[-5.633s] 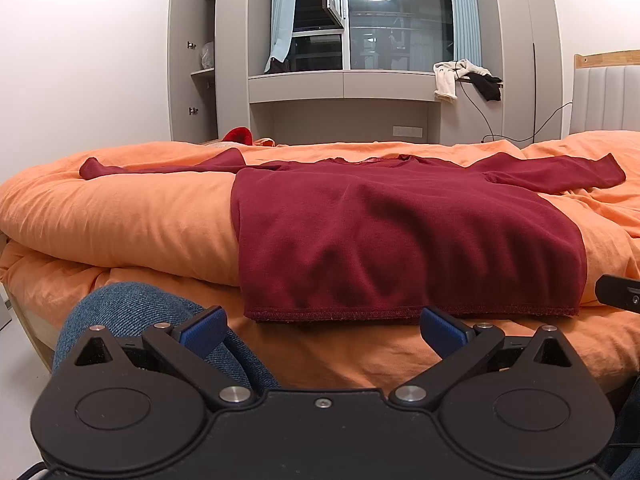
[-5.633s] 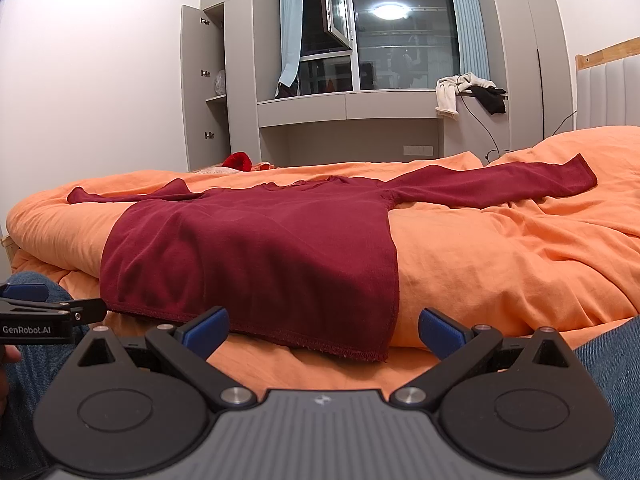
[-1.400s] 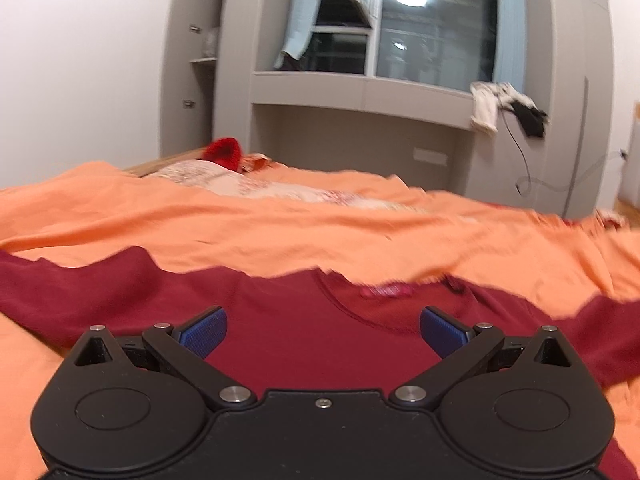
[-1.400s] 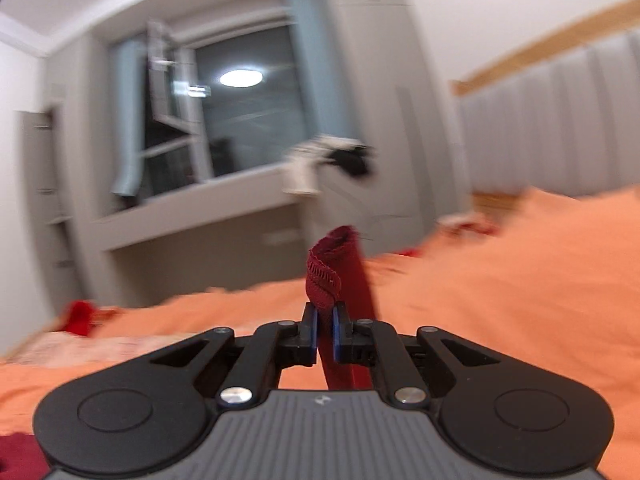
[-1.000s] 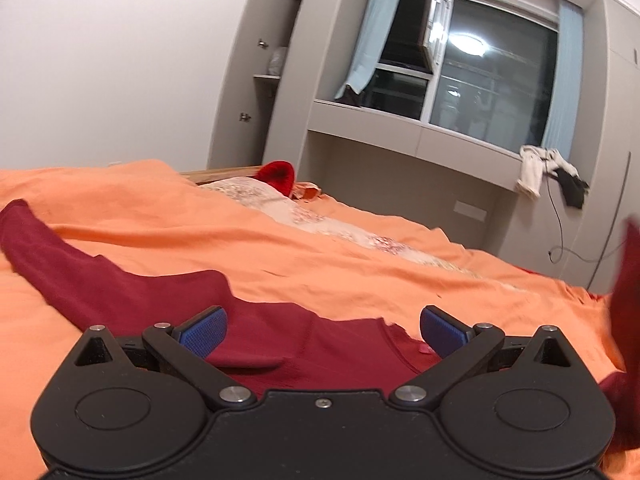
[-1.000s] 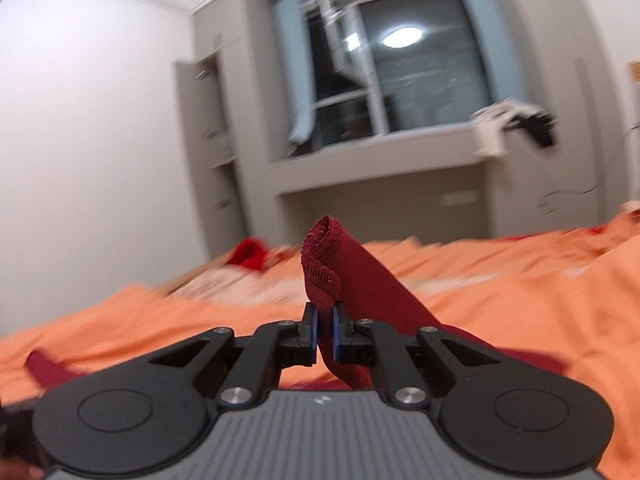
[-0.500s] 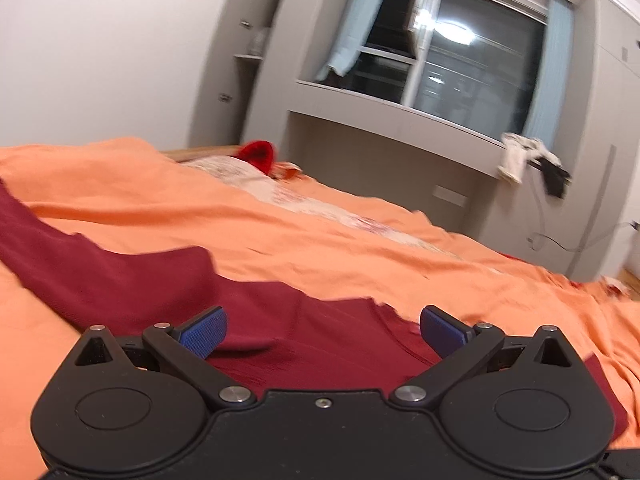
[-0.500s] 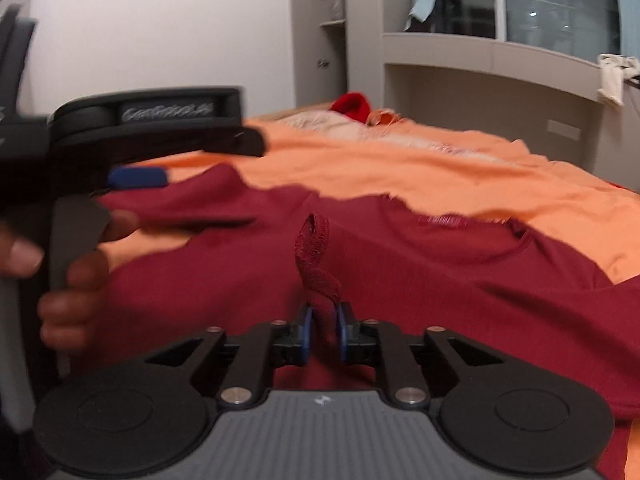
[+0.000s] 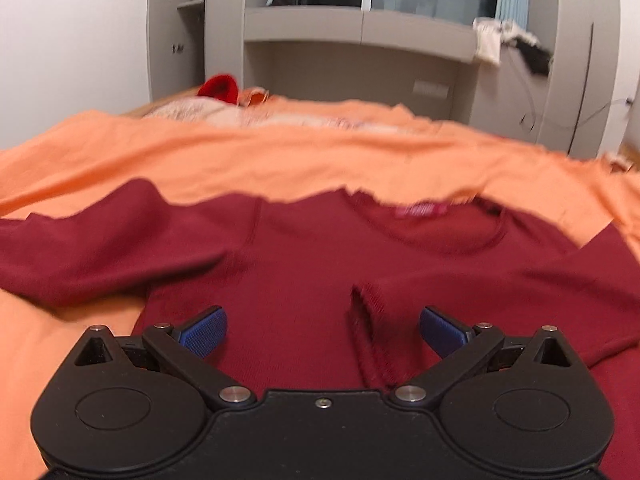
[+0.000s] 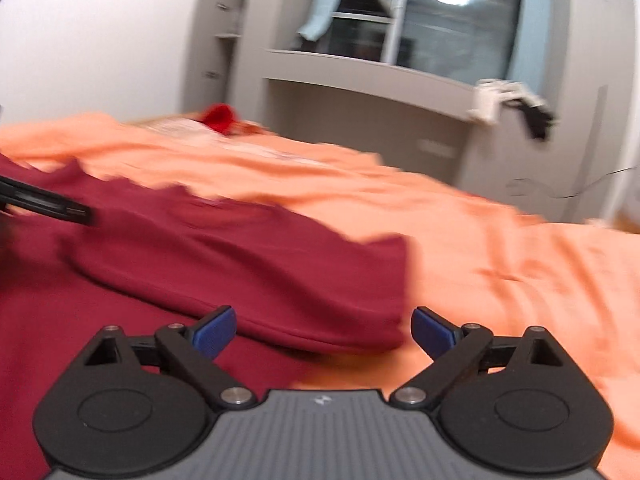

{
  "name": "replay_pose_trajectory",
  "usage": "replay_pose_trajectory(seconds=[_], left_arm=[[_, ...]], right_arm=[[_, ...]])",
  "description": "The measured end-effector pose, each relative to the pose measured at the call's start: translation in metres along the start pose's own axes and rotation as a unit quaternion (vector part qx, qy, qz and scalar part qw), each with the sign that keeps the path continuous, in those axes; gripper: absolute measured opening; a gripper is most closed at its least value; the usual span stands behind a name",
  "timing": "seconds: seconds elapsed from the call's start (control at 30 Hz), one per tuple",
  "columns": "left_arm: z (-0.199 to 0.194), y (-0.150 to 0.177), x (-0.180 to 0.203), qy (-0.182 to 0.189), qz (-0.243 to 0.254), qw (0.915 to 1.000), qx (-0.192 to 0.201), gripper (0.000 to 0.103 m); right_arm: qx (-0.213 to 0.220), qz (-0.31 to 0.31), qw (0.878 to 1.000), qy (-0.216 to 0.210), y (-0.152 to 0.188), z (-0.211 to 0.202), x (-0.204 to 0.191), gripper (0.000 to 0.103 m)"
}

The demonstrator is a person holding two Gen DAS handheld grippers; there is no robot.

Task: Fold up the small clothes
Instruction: 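Carry the sleeve across the shirt back and release it with the right gripper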

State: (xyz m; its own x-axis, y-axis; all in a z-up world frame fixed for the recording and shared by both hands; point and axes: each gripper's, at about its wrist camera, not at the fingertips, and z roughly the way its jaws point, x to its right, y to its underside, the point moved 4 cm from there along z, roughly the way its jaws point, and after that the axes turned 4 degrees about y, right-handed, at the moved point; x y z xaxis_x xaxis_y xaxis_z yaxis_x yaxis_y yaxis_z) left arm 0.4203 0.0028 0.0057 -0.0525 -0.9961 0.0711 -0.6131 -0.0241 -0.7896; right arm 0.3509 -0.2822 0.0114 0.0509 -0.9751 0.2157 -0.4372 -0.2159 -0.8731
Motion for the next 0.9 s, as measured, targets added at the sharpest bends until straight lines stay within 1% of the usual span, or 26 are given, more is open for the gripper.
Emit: replay_pose_trajectory(seconds=[0.1, 0.17, 0.23, 0.27, 0.3, 0.33, 0.37, 0.4, 0.43, 0.47, 0.5, 0.53, 0.57, 0.6, 0.63, 0.67, 0.7, 0.73, 0.77, 0.83, 0.9], left_arm=[[0.003, 0.004, -0.001, -0.004, 0.005, 0.9999, -0.009, 0.102], [0.004, 0.006, -0.002, -0.008, 0.008, 0.9999, -0.013, 0.102], [0.004, 0.007, 0.0, -0.011, 0.012, 0.9998, -0.014, 0.102], [0.004, 0.007, 0.001, -0.012, 0.014, 0.9997, -0.014, 0.102], [0.004, 0.007, 0.002, -0.013, 0.016, 0.9997, -0.013, 0.102], [0.004, 0.008, 0.002, -0.013, 0.018, 0.9997, -0.012, 0.102], [0.003, 0.008, 0.002, -0.012, 0.018, 0.9997, -0.011, 0.102], [0.003, 0.007, 0.003, -0.011, 0.018, 0.9997, -0.011, 0.102], [0.002, 0.007, 0.003, -0.01, 0.018, 0.9997, -0.01, 0.102], [0.002, 0.007, 0.003, -0.009, 0.018, 0.9998, -0.011, 0.102], [0.002, 0.007, 0.003, -0.008, 0.018, 0.9997, -0.011, 0.102], [0.002, 0.007, 0.003, -0.008, 0.019, 0.9997, -0.013, 0.102], [0.002, 0.008, 0.003, -0.009, 0.021, 0.9997, -0.014, 0.102], [0.002, 0.008, 0.004, -0.009, 0.023, 0.9996, -0.015, 0.102], [0.003, 0.009, 0.005, -0.01, 0.027, 0.9994, -0.017, 0.102], [0.003, 0.009, 0.005, -0.011, 0.03, 0.9993, -0.019, 0.102], [0.004, 0.01, 0.006, -0.013, 0.033, 0.9992, -0.021, 0.102], [0.004, 0.01, 0.007, -0.014, 0.035, 0.9991, -0.021, 0.103], [0.004, 0.01, 0.007, -0.015, 0.036, 0.999, -0.021, 0.103], [0.002, 0.01, 0.006, -0.012, 0.033, 0.9992, -0.017, 0.102], [-0.002, 0.008, 0.003, -0.007, 0.023, 0.9997, -0.008, 0.102]], right_arm=[[-0.007, -0.049, 0.998, 0.042, 0.013, 0.017, 0.015, 0.085], [-0.013, -0.091, 0.994, 0.055, 0.018, 0.03, 0.014, 0.077], [-0.013, -0.126, 0.989, 0.07, 0.024, 0.04, 0.012, 0.063], [-0.012, -0.14, 0.987, 0.073, 0.027, 0.044, 0.009, 0.059], [-0.012, -0.152, 0.985, 0.074, 0.028, 0.05, 0.003, 0.048], [-0.013, -0.161, 0.984, 0.074, 0.029, 0.055, 0.003, 0.039], [-0.015, -0.169, 0.983, 0.071, 0.031, 0.06, -0.001, 0.036], [-0.014, -0.177, 0.982, 0.069, 0.032, 0.067, -0.006, 0.027], [-0.013, -0.186, 0.98, 0.07, 0.033, 0.073, -0.009, 0.01], [-0.014, -0.188, 0.98, 0.07, 0.032, 0.071, -0.009, 0.009], [-0.016, -0.169, 0.983, 0.072, 0.03, 0.069, -0.007, 0.008], [-0.017, -0.128, 0.99, 0.064, 0.025, 0.066, -0.002, 0.007], [-0.023, -0.067, 0.996, 0.049, 0.02, 0.06, 0.007, 0.007], [-0.03, -0.001, 0.999, 0.032, 0.017, 0.053, 0.019, 0.006], [-0.034, 0.059, 0.998, 0.017, 0.016, 0.048, 0.029, 0.006], [-0.042, 0.113, 0.993, 0.004, 0.017, 0.044, 0.04, 0.006], [-0.052, 0.154, 0.987, -0.007, 0.021, 0.042, 0.048, 0.006], [-0.061, 0.18, 0.982, -0.015, 0.025, 0.042, 0.051, 0.006], [-0.069, 0.192, 0.979, -0.019, 0.029, 0.044, 0.05, 0.006], [-0.084, 0.195, 0.977, -0.019, 0.037, 0.05, 0.047, 0.006], [-0.09, 0.199, 0.976, -0.021, 0.042, 0.054, 0.046, 0.007]])
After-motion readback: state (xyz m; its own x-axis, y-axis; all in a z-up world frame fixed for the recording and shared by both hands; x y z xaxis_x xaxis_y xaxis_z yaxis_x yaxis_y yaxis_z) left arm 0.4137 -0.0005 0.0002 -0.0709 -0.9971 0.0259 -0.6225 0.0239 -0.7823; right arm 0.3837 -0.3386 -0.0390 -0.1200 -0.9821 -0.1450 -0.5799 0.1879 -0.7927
